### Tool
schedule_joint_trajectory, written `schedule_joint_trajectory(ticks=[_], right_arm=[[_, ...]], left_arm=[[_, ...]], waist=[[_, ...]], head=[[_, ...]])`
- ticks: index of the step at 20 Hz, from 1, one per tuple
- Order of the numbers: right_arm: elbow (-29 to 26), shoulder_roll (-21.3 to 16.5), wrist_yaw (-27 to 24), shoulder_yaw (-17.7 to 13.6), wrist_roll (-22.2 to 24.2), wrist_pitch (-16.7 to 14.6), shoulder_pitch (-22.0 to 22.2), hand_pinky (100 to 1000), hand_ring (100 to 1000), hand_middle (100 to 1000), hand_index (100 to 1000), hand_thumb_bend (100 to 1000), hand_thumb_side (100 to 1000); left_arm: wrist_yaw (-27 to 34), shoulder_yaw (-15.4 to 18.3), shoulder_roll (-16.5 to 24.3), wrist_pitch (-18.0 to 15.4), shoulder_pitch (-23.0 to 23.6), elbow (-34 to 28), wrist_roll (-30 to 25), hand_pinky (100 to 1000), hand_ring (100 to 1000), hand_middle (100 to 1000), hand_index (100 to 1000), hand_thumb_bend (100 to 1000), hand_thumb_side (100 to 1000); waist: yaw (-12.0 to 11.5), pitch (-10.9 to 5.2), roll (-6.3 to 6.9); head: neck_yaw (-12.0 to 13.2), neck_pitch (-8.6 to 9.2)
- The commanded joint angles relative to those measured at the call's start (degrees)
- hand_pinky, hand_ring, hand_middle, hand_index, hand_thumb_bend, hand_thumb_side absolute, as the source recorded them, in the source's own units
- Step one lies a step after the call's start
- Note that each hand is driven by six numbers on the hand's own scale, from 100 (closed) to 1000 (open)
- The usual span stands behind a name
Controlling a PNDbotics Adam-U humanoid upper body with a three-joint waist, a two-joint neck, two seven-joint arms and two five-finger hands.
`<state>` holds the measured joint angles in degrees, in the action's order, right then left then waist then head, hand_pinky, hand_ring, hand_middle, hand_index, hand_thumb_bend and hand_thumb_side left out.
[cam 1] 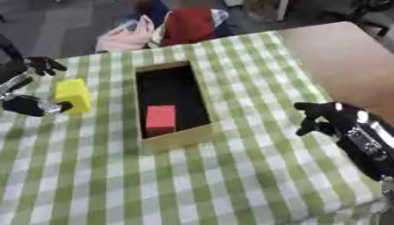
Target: Pick up objects on the table and place them in the box.
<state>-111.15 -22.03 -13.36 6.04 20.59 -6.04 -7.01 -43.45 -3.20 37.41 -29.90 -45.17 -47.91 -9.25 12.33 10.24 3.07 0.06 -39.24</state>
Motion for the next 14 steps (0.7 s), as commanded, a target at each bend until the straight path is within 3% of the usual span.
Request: schedule_joint_trajectory(ticks=[1,5,14], right_arm=[[-0.64,-0.98,0.16,-0.24,-0.05,-0.08,-0.41,656,926,578,742,100,723],[-0.65,-0.96,0.31,-0.17,0.03,-0.11,-0.52,656,927,578,742,100,725],[-0.54,-0.79,0.47,-0.19,0.09,-0.07,-0.66,656,927,578,742,100,727]], left_arm=[[-1.86,0.97,2.33,0.55,-0.72,0.54,2.56,781,796,825,882,530,467],[-3.4,1.15,2.09,1.04,-0.58,1.77,4.94,776,789,818,878,515,452],[-6.05,1.18,1.17,0.65,0.09,3.87,5.09,724,678,695,825,414,319]], waist=[[0.26,-0.61,-0.03],[0.74,-0.34,0.03],[0.7,-0.05,0.19]], head=[[-0.05,0.39],[0.08,0.53],[0.7,0.47]])
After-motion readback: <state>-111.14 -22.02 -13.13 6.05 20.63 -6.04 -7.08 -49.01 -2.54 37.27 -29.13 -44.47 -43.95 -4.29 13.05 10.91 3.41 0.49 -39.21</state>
